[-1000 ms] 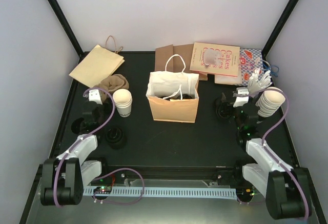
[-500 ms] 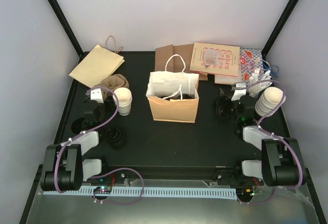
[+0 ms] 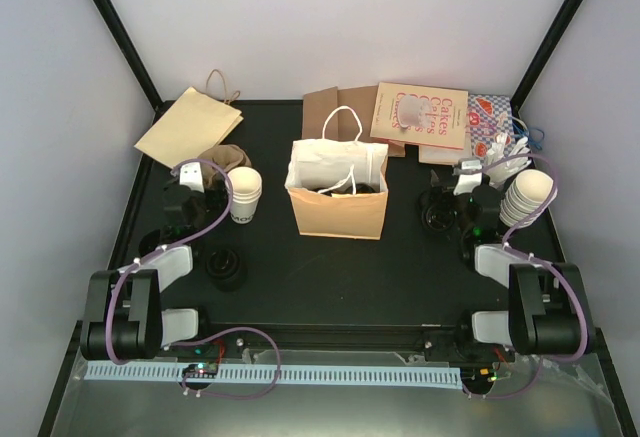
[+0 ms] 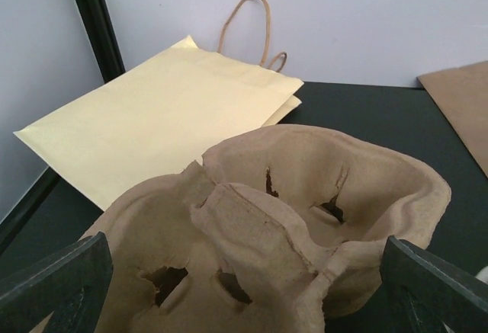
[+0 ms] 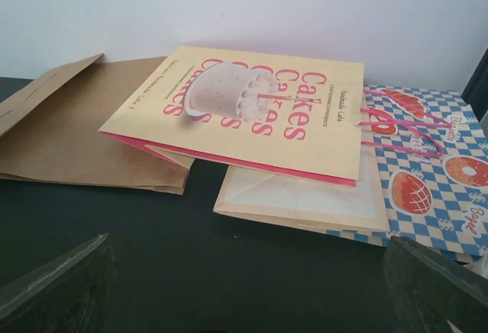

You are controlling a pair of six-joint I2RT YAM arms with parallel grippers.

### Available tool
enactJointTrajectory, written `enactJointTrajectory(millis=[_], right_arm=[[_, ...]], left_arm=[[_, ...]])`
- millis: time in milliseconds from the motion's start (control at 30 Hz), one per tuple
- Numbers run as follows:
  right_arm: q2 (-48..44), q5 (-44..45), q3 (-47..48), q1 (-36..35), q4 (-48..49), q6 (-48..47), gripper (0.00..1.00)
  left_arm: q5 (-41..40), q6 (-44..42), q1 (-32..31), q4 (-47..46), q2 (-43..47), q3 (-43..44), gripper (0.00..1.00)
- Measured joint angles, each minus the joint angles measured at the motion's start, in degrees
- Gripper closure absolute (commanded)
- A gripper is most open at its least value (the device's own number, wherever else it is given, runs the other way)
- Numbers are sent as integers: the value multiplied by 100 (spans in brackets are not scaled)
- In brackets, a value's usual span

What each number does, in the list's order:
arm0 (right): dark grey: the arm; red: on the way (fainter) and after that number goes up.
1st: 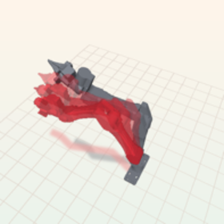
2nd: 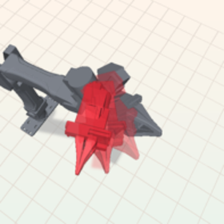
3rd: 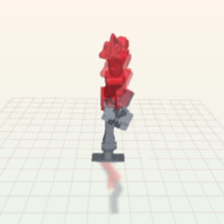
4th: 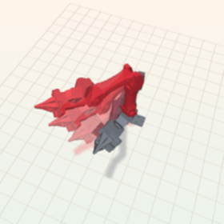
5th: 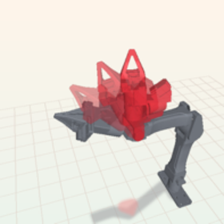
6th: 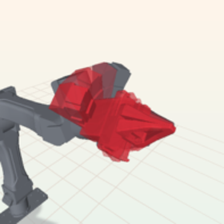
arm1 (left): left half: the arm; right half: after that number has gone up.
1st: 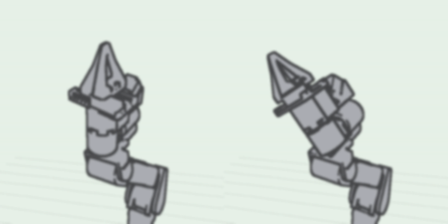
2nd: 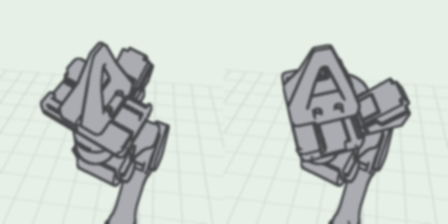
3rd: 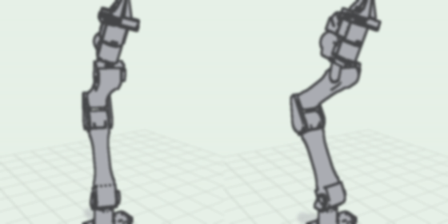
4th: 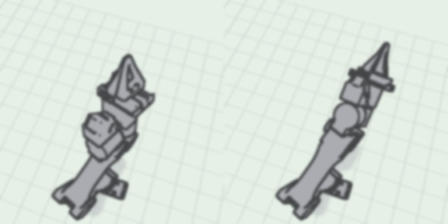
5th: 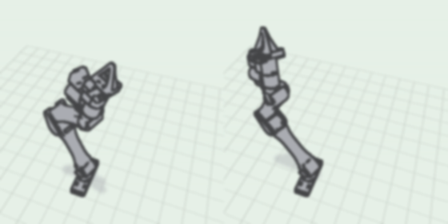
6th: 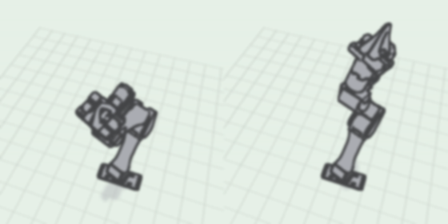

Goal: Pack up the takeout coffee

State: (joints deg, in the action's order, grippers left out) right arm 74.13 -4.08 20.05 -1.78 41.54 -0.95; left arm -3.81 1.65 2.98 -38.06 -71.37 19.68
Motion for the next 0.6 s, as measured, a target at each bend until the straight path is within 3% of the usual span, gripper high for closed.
enactJointTrajectory(millis=[167,400,600], right_arm=[[428,-96,-13,164,380,-15,1],[623,-184,-387,282,1104,20,0],[640,-223,-404,284,1335,22,0]], left_arm=[[138,4,0,-168,-42,-24,1],[385,-76,-46,-1510,-675,-566,1],[398,-96,-79,-1668,-748,-605,1]])
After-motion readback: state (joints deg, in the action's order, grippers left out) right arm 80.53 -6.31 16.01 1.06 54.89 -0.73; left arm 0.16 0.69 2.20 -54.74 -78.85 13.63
